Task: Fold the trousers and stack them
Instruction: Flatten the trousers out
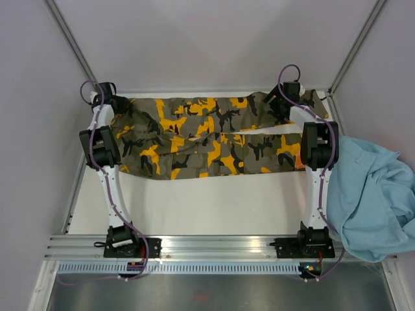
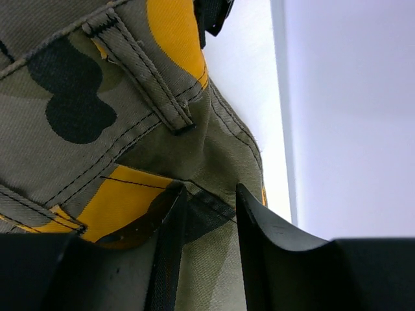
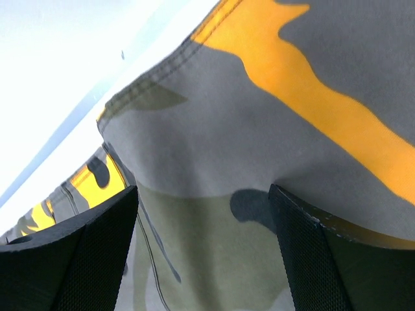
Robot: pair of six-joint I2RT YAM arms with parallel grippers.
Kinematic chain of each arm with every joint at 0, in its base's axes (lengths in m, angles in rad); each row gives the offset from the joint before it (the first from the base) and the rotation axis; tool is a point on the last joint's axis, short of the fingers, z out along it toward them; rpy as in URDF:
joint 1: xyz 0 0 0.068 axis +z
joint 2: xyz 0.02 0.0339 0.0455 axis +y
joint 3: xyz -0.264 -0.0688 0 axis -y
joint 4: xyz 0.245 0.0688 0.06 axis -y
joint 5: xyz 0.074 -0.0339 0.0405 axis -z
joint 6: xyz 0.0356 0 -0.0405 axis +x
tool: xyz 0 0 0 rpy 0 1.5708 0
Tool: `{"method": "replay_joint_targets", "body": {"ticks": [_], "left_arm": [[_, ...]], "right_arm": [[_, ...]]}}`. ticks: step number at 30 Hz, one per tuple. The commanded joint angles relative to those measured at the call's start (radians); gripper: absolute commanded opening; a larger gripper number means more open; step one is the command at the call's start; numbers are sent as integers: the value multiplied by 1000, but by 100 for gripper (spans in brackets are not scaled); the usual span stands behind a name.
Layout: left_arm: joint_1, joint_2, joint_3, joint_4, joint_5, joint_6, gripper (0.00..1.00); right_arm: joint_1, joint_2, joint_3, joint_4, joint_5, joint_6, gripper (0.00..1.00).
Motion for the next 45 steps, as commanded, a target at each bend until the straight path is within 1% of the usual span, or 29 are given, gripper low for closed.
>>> {"method": "replay_joint_targets", "body": {"ticks": [1, 5, 9, 11, 13, 15, 17, 19, 20, 21, 22, 23, 24, 25, 26, 27, 28, 29, 30, 31, 32, 33, 34, 35, 36, 37, 39, 40, 45], "left_arm": [[-10, 90, 59, -11, -27, -44, 42], [-3, 103, 94, 21, -31, -46, 42], [5, 81, 104, 36, -10, -21, 42], [5, 55, 95, 38, -10, 6, 42], [6, 9, 84, 42, -5, 48, 43], [5, -28, 73, 45, 34, 106, 43], [-4, -109, 53, 50, 61, 146, 43], [-33, -184, -16, 62, 71, 239, 43], [-50, -271, -71, 61, 59, 279, 44], [-64, -317, -106, 64, 18, 357, 45], [-96, -365, -141, 71, -7, 391, 49], [-111, -458, -219, 91, -30, 428, 52], [-137, -501, -258, 99, -71, 497, 55], [-148, -541, -287, 104, -88, 528, 62], [-158, -580, -341, 107, -91, 561, 66], [-165, -642, -362, 95, -90, 618, 68], [-176, -673, -381, 79, -90, 640, 70], [-184, -731, -427, 52, -90, 681, 72], [-190, -761, -453, 38, -94, 700, 73], [-190, -793, -479, 24, -102, 712, 73], [-193, -825, -542, 15, -106, 726, 76], [-194, -892, -579, 10, -111, 749, 94], [-194, -923, -612, 9, -114, 760, 99], [-194, -953, -670, 1, -120, 770, 100], [-194, -980, -695, -5, -134, 786, 100], [-194, -1027, -735, -22, -140, 795, 100], [-194, -1068, -764, -56, -142, 818, 100], [-194, -1100, -777, -66, -142, 824, 100], [-194, -1164, -872, -85, -127, 830, 100]], "right_arm": [[2, 99, 19, -23, 48, 55, 89], [0, 142, 89, -6, 58, 66, 89], [-12, 141, 131, -23, 85, 54, 89], [-12, 98, 111, -39, 126, 35, 89], [-65, 42, 70, -52, 157, 22, 90], [-107, -26, 54, -65, 133, 21, 90], [-118, -87, 33, -75, 136, -44, 89], [-119, -178, 15, -58, 142, -128, 90], [-119, -201, 13, -59, 139, -202, 91], [-118, -218, 16, -59, 136, -244, 91], [-118, -233, 31, -65, 127, -286, 92], [-119, -230, 45, -79, 140, -366, 93], [-119, -211, 62, -93, 157, -403, 93], [-118, -194, 108, -130, 166, -446, 92], [-118, -169, 143, -160, 176, -494, 91], [-119, -140, 194, -199, 179, -570, 90], [-118, -67, 314, -304, 199, -598, 86], [-118, 11, 438, -410, 205, -644, 85], [-118, 50, 439, -411, 213, -666, 83], [-118, 79, 535, -496, 216, -681, 81], [-119, 102, 557, -525, 229, -693, 81], [-118, 121, 562, -541, 239, -719, 81], [-119, 118, 523, -540, 245, -732, 90], [-119, 112, 492, -530, 260, -741, 93], [-119, 97, 458, -518, 265, -742, 94], [-119, 89, 399, -497, 262, -787, 94], [-119, 86, 355, -486, 246, -813, 95], [-118, 90, 354, -490, 236, -839, 95], [-119, 129, 357, -532, 226, -861, 95]]}}
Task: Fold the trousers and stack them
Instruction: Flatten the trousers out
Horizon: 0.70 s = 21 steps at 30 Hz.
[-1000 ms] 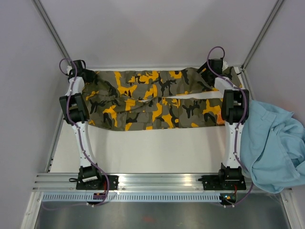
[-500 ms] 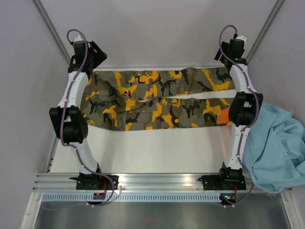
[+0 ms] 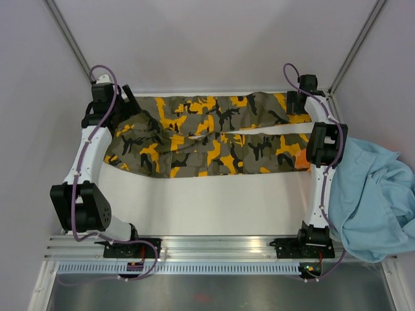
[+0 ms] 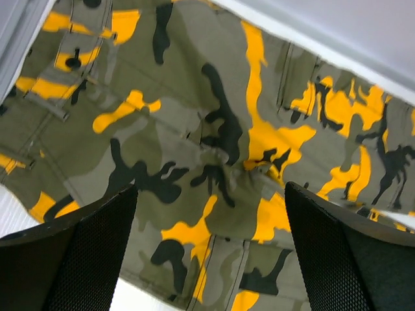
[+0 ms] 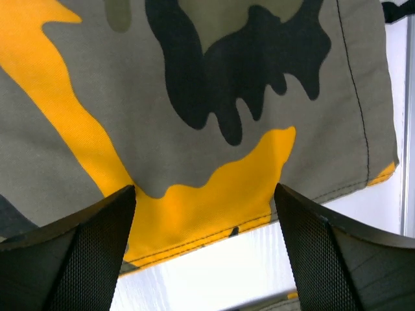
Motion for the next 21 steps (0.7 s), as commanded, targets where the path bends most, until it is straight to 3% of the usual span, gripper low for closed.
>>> {"method": "replay_joint_targets", "body": {"ticks": [1, 8, 15, 21], "left_arm": [[-3, -77, -62, -21, -1, 52, 100], [-1, -92, -169, -28, -5, 9, 100], [12, -88, -192, -36, -45, -6, 100], [41, -78, -201, -42, -78, -72, 100]], "right_arm": [[-1, 7, -13, -44, 20, -62, 95], [-26, 0, -158, -42, 86, 32, 95], [-135, -156, -413, 75, 2, 184, 92], [-152, -230, -479, 76, -23, 193, 91]]}}
